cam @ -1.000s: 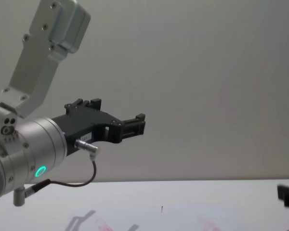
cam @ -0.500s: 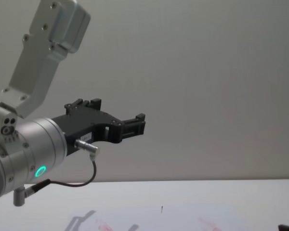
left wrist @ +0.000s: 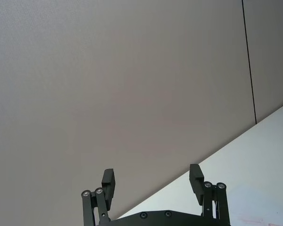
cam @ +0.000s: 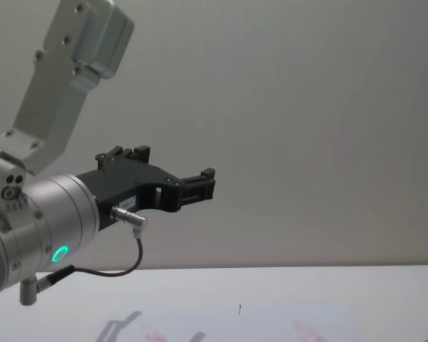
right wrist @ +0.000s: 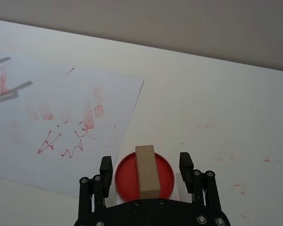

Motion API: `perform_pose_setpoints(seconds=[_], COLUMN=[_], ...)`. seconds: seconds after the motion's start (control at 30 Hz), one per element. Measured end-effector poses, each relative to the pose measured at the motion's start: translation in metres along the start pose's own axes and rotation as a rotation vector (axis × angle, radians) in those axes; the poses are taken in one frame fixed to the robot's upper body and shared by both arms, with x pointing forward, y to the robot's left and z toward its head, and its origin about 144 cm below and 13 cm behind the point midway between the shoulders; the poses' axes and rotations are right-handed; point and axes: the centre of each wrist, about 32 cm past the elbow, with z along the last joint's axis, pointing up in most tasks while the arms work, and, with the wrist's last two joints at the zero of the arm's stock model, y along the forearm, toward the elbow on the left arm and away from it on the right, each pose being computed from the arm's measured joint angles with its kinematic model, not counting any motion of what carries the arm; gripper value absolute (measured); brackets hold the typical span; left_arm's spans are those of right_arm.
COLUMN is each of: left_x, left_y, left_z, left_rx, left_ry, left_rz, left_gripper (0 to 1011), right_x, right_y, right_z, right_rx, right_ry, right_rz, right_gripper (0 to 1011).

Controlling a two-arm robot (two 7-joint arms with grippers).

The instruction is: Use the one hand to pick up the stamp and affix it onto the A4 paper.

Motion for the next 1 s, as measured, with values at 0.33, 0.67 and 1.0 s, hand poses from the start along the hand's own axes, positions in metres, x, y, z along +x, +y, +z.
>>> perform_pose_setpoints(seconds=[0.33,0.67,1.0], left_x=[0.0,0.0,0.0], left_y=[0.0,0.0,0.0], left_z=[0.0,0.0,0.0], left_rx=[0.0,0.0,0.0], left_ry=[0.0,0.0,0.0], left_rz=[0.0,0.0,0.0], left_gripper=[1001,1001,1001], right_x=[0.0005,0.0005,0.0006], right_y=[0.0016,0.0024,0.0027], right_z=[-0.0006,-0.0008,-0.0008], right_rx=[-0.012,-0.017,-0.016], right_ry=[-0.006,-0.009,-0.01], right_rz=[0.002,0.003,0.006], right_gripper=[597,256,214])
